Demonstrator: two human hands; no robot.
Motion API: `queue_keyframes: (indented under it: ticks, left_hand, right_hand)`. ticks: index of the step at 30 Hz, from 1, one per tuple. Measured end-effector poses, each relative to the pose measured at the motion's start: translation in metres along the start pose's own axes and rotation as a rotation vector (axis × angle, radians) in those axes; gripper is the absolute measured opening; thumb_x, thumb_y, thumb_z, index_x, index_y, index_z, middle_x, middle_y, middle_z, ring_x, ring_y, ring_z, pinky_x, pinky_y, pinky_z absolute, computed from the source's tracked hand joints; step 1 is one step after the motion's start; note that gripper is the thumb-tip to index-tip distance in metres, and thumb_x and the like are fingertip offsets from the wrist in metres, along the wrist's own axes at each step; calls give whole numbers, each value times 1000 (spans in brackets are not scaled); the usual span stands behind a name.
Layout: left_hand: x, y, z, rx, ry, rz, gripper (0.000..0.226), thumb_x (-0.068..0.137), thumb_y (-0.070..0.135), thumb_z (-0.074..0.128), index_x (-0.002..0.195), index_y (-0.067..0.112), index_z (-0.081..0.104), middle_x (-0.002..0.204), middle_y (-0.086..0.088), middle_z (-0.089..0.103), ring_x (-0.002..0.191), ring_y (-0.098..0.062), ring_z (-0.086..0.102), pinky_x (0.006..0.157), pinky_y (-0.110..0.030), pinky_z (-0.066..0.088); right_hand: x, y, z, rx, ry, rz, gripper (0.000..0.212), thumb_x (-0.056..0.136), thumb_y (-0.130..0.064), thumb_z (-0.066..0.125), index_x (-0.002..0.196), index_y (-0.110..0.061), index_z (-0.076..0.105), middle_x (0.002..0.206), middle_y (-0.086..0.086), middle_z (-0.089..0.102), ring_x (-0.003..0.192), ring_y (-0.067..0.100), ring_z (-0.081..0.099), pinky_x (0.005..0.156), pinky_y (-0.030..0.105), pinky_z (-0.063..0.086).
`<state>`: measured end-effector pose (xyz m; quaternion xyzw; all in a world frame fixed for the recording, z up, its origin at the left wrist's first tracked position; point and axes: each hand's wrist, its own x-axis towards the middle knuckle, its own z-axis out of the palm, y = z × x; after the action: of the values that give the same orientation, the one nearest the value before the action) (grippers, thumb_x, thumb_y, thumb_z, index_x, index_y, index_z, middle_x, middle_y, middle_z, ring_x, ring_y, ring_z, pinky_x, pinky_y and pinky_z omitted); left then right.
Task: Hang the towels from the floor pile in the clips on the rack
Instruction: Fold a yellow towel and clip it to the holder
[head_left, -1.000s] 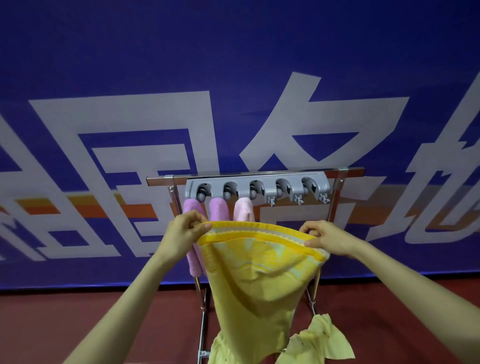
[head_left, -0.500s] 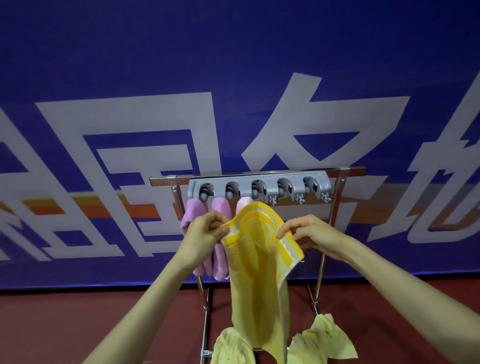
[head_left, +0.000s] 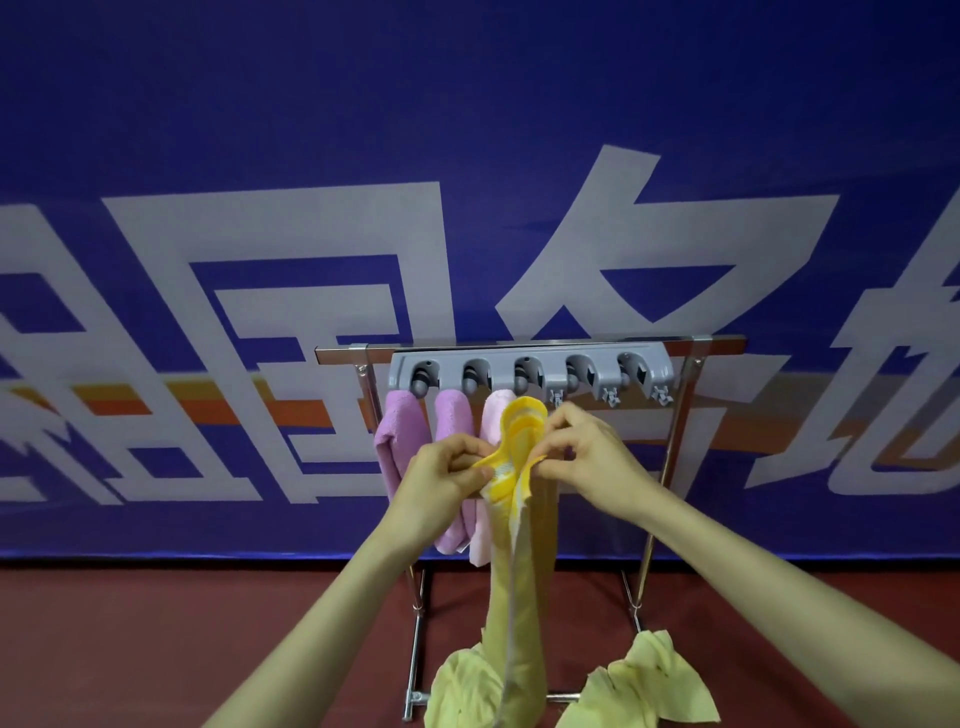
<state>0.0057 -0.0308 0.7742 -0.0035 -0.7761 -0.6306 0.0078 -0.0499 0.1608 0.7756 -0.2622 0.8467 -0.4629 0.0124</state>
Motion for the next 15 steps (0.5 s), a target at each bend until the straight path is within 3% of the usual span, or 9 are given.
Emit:
queue_keyframes:
  ticks: [2, 6, 9, 11, 15]
  left_hand:
    - [-5, 3, 2, -5, 12, 13, 12, 89, -2, 61, 97, 2, 68, 89, -14, 74, 80, -10, 67, 70, -13, 50]
    - [-11, 11, 1, -42, 55, 35, 14, 86, 0, 63, 95, 4, 73, 81, -4, 74, 73, -4, 66, 65, -10, 48]
    - [-16, 15, 2, -107, 75, 23, 13, 86, -3, 62, 95, 3, 70, 78, -4, 72, 64, -1, 66, 54, -8, 46]
    - [-20, 17, 1, -155, 94, 30, 12, 86, -3, 63, 93, 4, 69, 79, -5, 72, 67, 0, 67, 57, -7, 46]
    - [-24, 18, -3, -180, 96, 54, 16, 81, 3, 71, 97, 4, 68, 86, -7, 74, 82, -6, 70, 70, -9, 49]
  right_hand:
    - [2, -3, 4, -69, 33, -47, 3, 74, -13, 78, 73, -14, 75, 90, -3, 57, 81, 9, 47, 72, 15, 36]
    - [2, -10, 10, -39, 81, -39, 6, 72, -17, 78, 70, -20, 74, 74, 4, 66, 80, 19, 51, 79, 33, 41]
    - [2, -19, 13, 60, 104, 34, 12, 69, -11, 79, 65, -18, 70, 68, 8, 64, 65, 8, 49, 64, 21, 41]
    - [1, -24, 15, 98, 88, 46, 13, 69, -6, 79, 65, -14, 69, 64, 3, 62, 58, 2, 46, 57, 16, 39]
    - [7, -25, 18, 123, 91, 81, 12, 68, -9, 78, 65, -17, 69, 69, 12, 69, 60, 12, 55, 64, 37, 50]
